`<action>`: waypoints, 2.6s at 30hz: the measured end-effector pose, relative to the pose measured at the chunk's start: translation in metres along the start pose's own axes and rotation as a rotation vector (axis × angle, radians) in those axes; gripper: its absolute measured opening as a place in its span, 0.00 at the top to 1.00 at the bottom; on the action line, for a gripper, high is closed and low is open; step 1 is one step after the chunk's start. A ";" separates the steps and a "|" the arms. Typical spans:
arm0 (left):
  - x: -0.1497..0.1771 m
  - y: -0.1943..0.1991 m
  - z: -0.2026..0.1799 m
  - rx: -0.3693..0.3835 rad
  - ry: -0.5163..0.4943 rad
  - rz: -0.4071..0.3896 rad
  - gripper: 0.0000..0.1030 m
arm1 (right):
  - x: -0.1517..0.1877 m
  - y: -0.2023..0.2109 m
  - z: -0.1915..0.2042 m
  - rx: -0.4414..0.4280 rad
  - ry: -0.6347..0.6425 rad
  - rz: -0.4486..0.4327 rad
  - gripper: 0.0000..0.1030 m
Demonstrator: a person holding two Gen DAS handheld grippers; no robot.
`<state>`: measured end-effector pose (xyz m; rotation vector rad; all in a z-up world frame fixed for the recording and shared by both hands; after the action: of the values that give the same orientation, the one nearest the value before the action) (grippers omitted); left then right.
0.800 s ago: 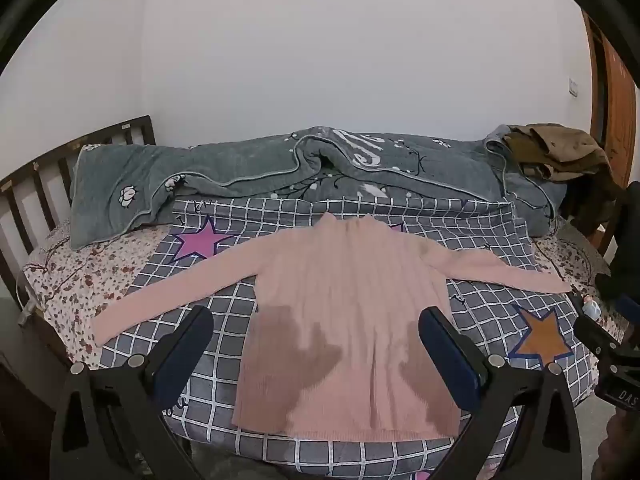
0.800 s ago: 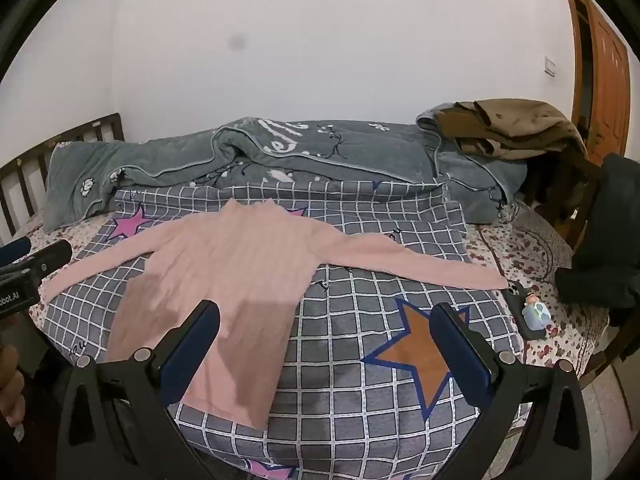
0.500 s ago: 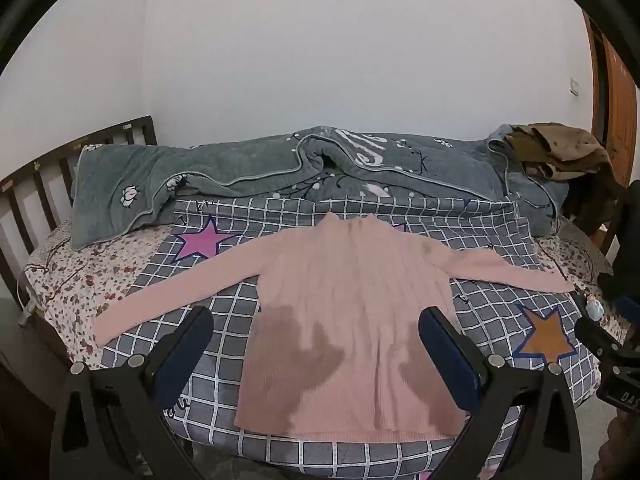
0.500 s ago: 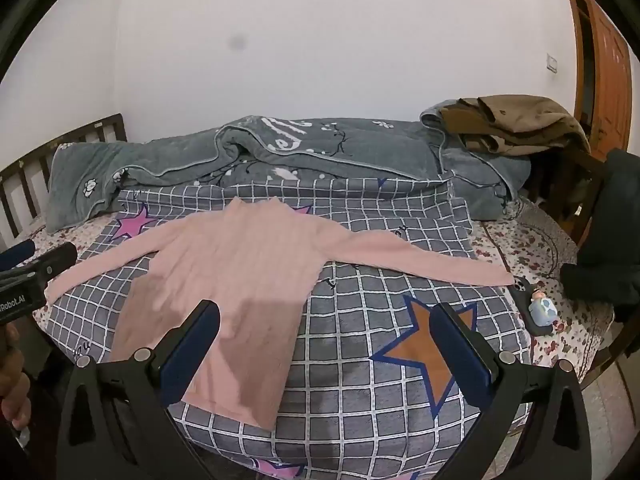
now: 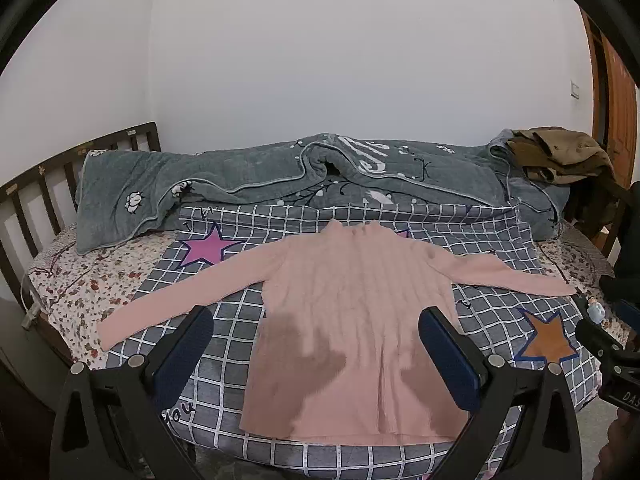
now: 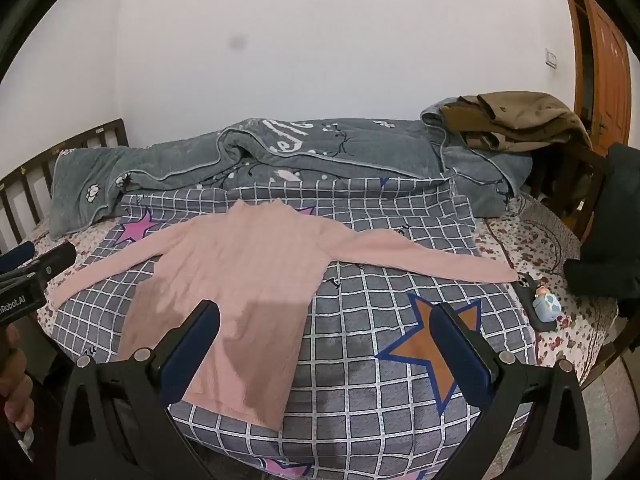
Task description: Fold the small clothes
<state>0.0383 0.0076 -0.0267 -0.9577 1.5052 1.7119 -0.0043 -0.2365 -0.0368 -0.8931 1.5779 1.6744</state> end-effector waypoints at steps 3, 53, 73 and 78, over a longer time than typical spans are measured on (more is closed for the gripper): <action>0.000 0.001 -0.001 0.005 0.000 -0.001 0.00 | 0.000 0.001 0.000 0.000 -0.002 -0.004 0.00; -0.001 0.000 -0.004 0.000 -0.002 -0.003 0.00 | -0.004 0.010 0.004 -0.005 -0.013 -0.023 0.00; -0.005 0.002 -0.003 0.014 0.004 -0.007 0.00 | -0.003 0.008 0.006 -0.006 -0.024 -0.021 0.00; -0.004 0.002 -0.004 0.018 0.011 -0.008 0.00 | -0.004 0.006 0.006 -0.001 -0.022 -0.018 0.00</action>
<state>0.0396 0.0037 -0.0223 -0.9643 1.5192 1.6870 -0.0074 -0.2312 -0.0305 -0.8839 1.5502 1.6667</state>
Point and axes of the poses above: each gripper's, at about its wrist camera, not at the fingertips, and y roughly against the way its jaws point, z to its left, x to its underside, the point moved 5 cm from there along -y, roughly the way its jaws point, and after that the axes turned 7 degrees about -x, right-handed, at the moved point
